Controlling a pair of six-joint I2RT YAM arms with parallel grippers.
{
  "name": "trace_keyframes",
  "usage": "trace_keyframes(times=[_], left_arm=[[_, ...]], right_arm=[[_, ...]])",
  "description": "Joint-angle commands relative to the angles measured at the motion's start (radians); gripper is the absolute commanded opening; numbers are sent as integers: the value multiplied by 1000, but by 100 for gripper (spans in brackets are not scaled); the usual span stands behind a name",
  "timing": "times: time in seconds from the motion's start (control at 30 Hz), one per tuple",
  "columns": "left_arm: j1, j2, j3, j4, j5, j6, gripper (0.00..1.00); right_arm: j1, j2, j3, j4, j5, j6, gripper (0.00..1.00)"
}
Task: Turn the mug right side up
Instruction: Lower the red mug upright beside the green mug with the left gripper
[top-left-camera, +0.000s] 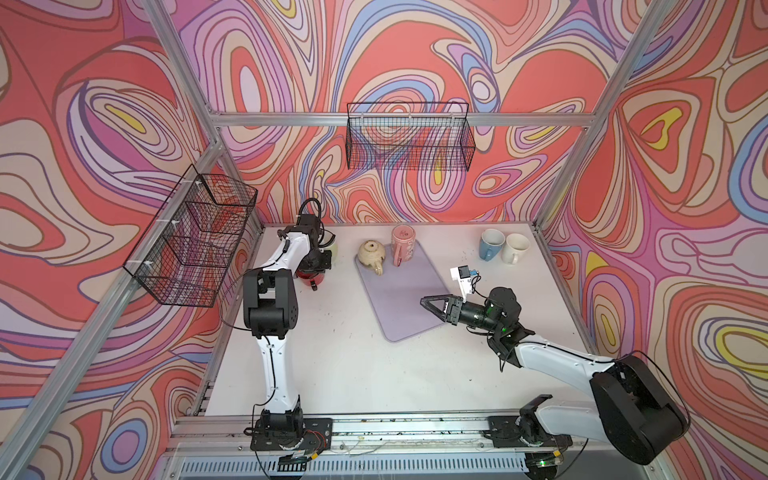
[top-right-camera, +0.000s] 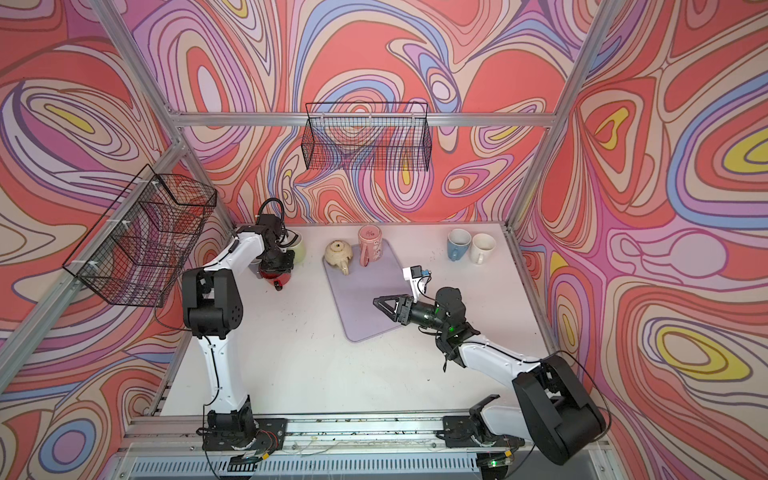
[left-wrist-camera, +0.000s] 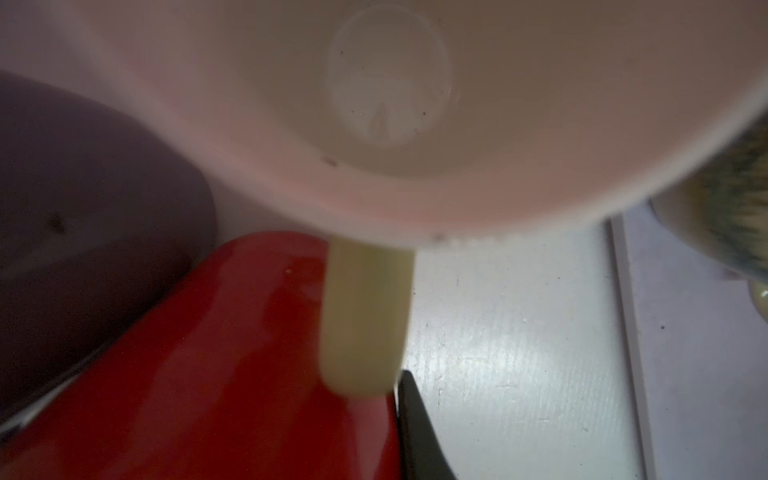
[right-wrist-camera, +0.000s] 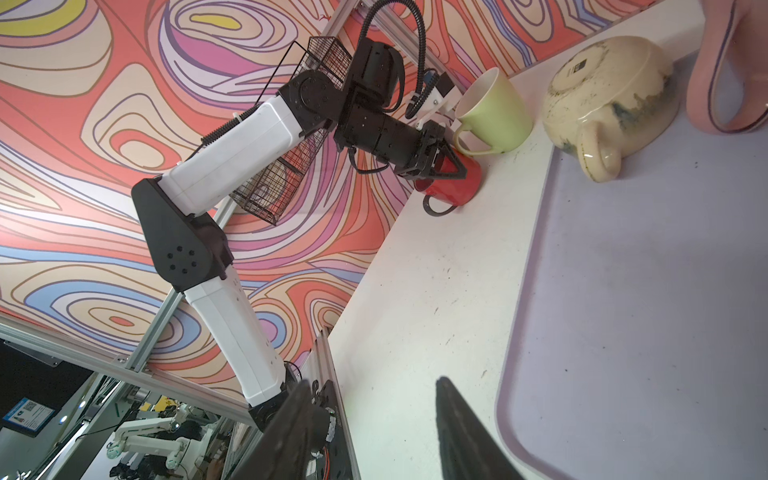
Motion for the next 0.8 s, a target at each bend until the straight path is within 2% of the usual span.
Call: trace_keyframes(times=[0.0,0.33,0.63,0.77], left_arm=[[17,33,71,-29,-13,28,0],[33,137,241,-93,-11,30,0],[33,132,242,-93,-10,19,0],[33,122,230,-86,-7,18,4]], right_arm=[[-2,15,-1,10,9,4,49],[-2,54,21,16,8,4,49],[-3,95,41,44,1,19,49],[-2,102,40,60,1,26,49]])
